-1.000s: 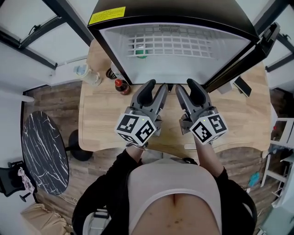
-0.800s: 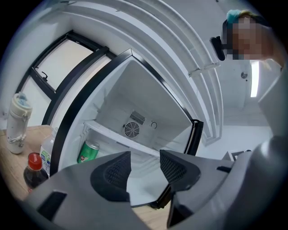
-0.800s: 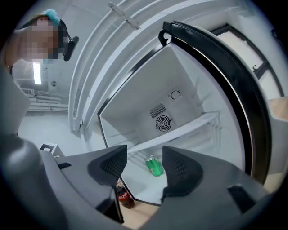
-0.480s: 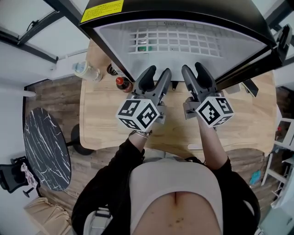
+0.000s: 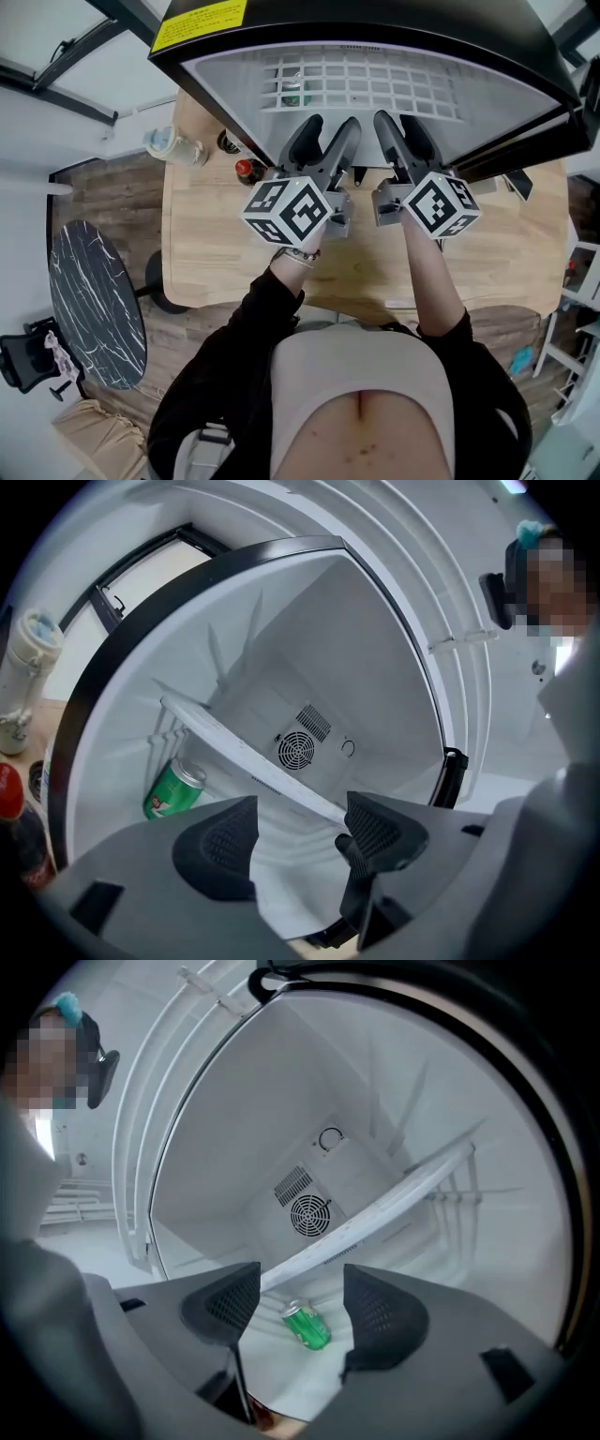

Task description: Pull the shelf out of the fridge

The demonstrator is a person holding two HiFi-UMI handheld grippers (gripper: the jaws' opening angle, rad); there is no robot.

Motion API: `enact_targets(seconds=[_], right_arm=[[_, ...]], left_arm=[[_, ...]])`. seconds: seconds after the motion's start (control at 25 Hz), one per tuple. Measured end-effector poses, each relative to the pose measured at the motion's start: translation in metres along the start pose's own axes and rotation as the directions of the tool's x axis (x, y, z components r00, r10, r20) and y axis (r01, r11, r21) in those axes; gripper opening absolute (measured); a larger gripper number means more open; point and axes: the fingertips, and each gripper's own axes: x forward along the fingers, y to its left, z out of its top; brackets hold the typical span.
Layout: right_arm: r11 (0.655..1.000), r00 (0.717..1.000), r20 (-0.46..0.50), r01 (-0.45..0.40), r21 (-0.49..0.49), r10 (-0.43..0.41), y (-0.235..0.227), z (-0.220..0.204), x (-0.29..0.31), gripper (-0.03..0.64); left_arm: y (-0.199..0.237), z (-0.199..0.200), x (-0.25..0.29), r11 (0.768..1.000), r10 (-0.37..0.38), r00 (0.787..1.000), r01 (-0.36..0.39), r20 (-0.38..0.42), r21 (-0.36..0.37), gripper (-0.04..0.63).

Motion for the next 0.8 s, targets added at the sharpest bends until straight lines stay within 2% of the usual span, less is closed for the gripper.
enact_targets(seconds=[0.36, 0.8], right_arm=[[0.994, 0.998, 0.060, 0.002, 0.110, -0.008, -0.013, 0.012, 0.017, 0.282], [0.990, 0.996, 0.085, -0.003, 0.139, -0.008, -0.021, 0.031, 0.045, 0.282]], left_arm=[[0.018, 0.011, 0.021, 0.999, 0.036, 0.999, -0.035, 0.027, -0.019, 0.290], [0.028, 0.019, 0.050, 0.998, 0.047, 0.998, -0.045, 0.043, -0.045, 0.290]])
